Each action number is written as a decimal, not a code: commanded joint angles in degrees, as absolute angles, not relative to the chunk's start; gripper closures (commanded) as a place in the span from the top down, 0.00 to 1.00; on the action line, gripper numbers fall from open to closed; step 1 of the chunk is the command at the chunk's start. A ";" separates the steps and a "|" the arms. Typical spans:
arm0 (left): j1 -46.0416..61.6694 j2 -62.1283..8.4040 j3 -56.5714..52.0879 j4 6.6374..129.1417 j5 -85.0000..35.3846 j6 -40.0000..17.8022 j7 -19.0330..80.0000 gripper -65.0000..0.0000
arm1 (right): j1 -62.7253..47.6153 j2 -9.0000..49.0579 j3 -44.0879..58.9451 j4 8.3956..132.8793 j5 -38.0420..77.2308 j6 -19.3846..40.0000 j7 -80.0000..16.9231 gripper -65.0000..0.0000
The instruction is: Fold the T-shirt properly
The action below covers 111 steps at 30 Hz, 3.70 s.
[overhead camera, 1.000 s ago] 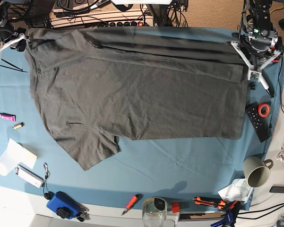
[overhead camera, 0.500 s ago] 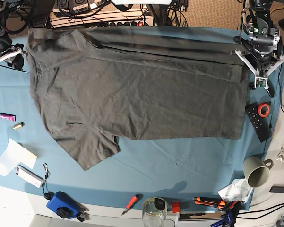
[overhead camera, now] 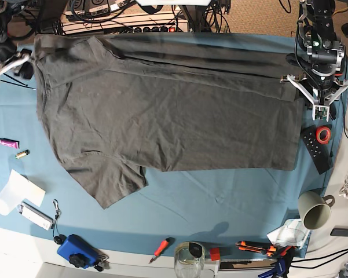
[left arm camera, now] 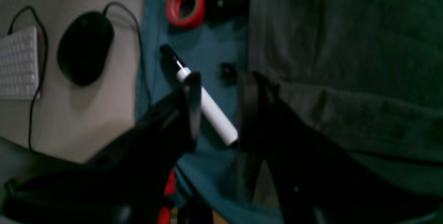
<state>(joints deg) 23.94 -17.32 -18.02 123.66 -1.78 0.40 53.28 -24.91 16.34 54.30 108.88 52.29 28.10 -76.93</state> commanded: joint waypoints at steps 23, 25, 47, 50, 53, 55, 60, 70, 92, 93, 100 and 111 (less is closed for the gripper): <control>23.75 -17.96 -18.28 124.75 -4.10 0.21 53.56 0.28 | -31.44 8.47 46.33 109.78 51.66 29.02 -76.09 0.27; 23.77 -17.93 -18.28 124.75 -4.08 0.23 53.56 0.28 | -31.44 7.73 44.47 109.78 49.50 28.29 -75.20 0.27; 23.77 -17.96 -18.28 124.75 -4.08 0.21 53.54 0.28 | -31.44 6.31 43.92 109.84 45.63 25.65 -72.40 0.27; 23.77 -17.93 -18.28 124.75 -4.08 0.23 53.54 0.28 | -31.42 6.31 45.54 109.84 46.26 25.58 -71.40 0.27; 23.75 -17.93 -18.28 124.75 -4.10 0.23 53.52 0.28 | -31.20 6.28 45.80 109.82 46.65 25.02 -69.30 0.27; 23.77 -17.93 -18.28 124.75 -4.10 0.21 53.10 0.28 | -30.28 6.33 45.80 109.82 46.59 24.60 -68.77 0.27; 23.79 -17.96 -18.28 124.75 -4.08 0.21 52.95 0.28 | -28.21 6.15 45.80 109.80 45.67 24.49 -68.77 0.27; 23.79 -17.96 -18.28 124.75 -4.08 0.21 52.90 0.28 | -25.54 6.17 45.80 109.80 45.34 24.43 -66.81 0.27; 23.79 -17.96 -18.28 124.75 -4.12 0.21 52.90 0.28 | -21.39 6.22 45.52 109.78 43.35 25.26 -64.20 0.00; 23.77 -17.96 -18.28 124.75 -4.10 0.23 52.88 0.28 | -20.84 6.22 45.21 109.78 42.70 25.23 -64.03 0.00; 23.79 -17.96 -18.28 124.75 -4.08 0.21 52.93 0.28 | -18.44 6.20 36.84 109.78 36.42 24.49 -60.99 0.00; 23.81 -17.93 -18.28 124.75 -4.10 0.21 52.93 0.28 | -11.60 6.20 30.81 109.69 22.81 18.22 -56.23 0.00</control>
